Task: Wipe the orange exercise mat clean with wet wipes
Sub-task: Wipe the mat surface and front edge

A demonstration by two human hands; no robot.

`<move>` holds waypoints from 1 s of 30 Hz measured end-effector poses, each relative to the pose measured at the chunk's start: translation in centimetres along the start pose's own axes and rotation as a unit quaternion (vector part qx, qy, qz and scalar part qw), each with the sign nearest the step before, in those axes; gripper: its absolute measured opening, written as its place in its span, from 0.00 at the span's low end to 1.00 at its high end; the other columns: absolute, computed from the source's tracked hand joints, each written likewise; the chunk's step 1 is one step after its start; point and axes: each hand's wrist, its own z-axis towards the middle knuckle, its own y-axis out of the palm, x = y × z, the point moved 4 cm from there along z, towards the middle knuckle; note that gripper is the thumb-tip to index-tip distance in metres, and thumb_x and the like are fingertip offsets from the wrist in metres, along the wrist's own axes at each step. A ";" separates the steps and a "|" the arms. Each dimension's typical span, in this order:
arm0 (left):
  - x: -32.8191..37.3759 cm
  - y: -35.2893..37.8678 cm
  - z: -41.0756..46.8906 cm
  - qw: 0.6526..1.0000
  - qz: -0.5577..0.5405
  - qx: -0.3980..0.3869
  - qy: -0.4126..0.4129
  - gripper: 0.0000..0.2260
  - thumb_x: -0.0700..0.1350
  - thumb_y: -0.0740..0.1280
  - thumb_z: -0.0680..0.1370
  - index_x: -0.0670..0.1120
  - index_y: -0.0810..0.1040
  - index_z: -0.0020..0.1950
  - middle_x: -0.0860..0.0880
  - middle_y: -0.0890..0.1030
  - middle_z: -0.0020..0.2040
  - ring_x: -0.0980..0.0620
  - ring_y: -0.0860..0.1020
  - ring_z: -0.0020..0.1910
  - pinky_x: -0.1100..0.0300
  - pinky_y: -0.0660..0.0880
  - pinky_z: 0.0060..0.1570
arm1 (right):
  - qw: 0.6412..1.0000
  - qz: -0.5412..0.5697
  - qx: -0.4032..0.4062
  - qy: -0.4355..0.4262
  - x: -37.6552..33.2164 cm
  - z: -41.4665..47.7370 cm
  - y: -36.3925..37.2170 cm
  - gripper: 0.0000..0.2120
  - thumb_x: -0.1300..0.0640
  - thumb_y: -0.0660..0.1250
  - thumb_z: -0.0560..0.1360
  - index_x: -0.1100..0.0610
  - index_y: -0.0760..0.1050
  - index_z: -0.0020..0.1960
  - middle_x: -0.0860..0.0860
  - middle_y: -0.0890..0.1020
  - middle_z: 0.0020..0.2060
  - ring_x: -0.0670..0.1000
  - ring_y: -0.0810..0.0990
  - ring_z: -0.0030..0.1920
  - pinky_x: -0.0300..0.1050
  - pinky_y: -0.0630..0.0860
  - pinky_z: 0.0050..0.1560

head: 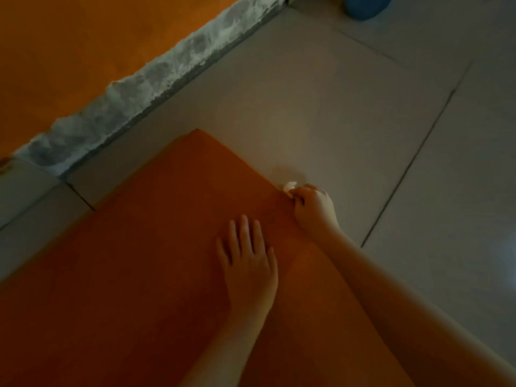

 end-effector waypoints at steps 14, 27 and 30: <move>3.7 1.8 -7.4 0.999 0.021 -0.016 -0.031 0.29 0.56 0.49 0.79 0.41 0.67 0.74 0.40 0.64 0.75 0.41 0.61 0.75 0.39 0.55 0.71 | 0.998 -0.004 -0.034 0.056 6.6 -7.4 -5.6 0.15 0.67 0.57 0.78 0.59 0.82 0.51 0.53 0.79 0.47 0.51 0.72 0.44 0.41 0.62 0.42; 3.5 1.4 -7.6 0.997 0.001 0.042 -0.061 0.27 0.56 0.49 0.79 0.45 0.65 0.75 0.45 0.62 0.76 0.46 0.56 0.77 0.44 0.50 0.74 | 0.997 0.000 -0.033 0.068 14.6 -14.5 -10.4 0.13 0.66 0.59 0.78 0.60 0.82 0.50 0.52 0.79 0.45 0.52 0.75 0.43 0.45 0.67 0.39; 3.5 1.3 -7.6 0.997 -0.008 0.053 -0.062 0.28 0.56 0.48 0.79 0.45 0.65 0.75 0.45 0.61 0.77 0.46 0.55 0.77 0.45 0.48 0.75 | 0.997 0.008 -0.023 0.079 16.1 -15.8 -11.0 0.13 0.67 0.59 0.78 0.60 0.82 0.49 0.53 0.79 0.43 0.53 0.75 0.40 0.43 0.66 0.38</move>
